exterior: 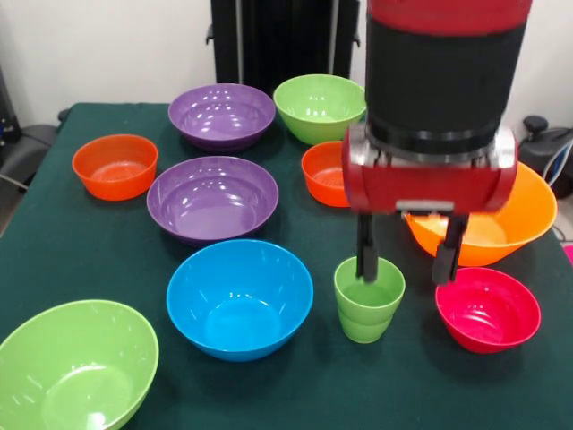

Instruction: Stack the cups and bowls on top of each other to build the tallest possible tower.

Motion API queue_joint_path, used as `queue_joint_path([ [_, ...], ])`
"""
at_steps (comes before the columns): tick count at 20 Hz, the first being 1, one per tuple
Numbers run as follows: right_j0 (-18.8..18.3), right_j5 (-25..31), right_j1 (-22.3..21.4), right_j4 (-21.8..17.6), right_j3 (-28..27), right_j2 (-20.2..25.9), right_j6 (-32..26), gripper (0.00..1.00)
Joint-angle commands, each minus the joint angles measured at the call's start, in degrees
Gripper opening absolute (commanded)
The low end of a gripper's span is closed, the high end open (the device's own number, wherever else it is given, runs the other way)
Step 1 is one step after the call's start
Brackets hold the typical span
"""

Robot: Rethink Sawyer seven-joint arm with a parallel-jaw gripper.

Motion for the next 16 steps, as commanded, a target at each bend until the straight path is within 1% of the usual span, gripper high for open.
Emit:
queue_joint_path([
  [1,1.52,9.89,10.68,-5.02,-18.69,6.57,-3.92,1.0],
  [2,1.5,11.46,11.16,-5.23,-19.47,6.1,-3.74,1.0],
  [4,1.53,15.62,11.02,-5.35,-19.33,2.99,-2.05,1.0],
  [7,1.5,17.68,8.1,-4.6,-14.36,-0.89,-1.23,1.0],
  [10,1.67,17.51,5.36,-3.41,-8.74,-2.68,-0.38,1.0],
  [16,2.06,19.6,0.04,-2.15,-1.09,-6.4,1.08,1.0],
])
